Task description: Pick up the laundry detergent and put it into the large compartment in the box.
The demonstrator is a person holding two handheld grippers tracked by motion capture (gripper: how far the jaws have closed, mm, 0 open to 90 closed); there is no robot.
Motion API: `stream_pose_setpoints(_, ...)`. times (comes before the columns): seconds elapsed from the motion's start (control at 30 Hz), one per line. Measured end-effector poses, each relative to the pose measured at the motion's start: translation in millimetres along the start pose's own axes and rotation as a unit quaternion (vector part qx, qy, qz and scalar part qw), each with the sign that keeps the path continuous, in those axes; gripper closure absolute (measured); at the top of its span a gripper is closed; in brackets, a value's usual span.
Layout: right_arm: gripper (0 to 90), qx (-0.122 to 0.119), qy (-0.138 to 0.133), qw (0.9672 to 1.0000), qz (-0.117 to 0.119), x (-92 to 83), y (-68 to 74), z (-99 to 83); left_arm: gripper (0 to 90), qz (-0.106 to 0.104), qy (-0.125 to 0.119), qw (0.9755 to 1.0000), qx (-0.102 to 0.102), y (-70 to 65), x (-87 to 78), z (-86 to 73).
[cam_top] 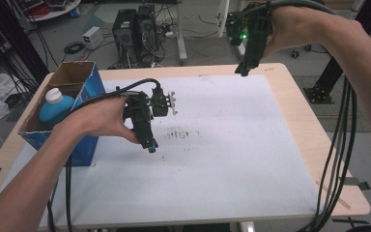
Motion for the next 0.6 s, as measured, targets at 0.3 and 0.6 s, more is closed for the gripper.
stream_pose_setpoints(0.3,13.2,0.005,0.001,1.0000,-0.001,-0.2,1.2,-1.5,16.3,0.001,-0.003,1.0000,0.003,-0.7,-0.7,0.3)
stream_pose_setpoints(0.6,13.2,0.005,0.001,1.0000,0.000,-1.1,1.9,-1.8,16.3,-0.001,-0.001,1.0000,0.001,-0.5,-0.8,-0.4)
Point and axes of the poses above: each handheld gripper's, and its own axes: x roughly forward along the jaws, z roughly out of its top, y roughly to its left, the point moved 1 cm from there along x, roughly forward along the jaws, and after that the axes turned 13 degrees about z, right-handed, at the moved point
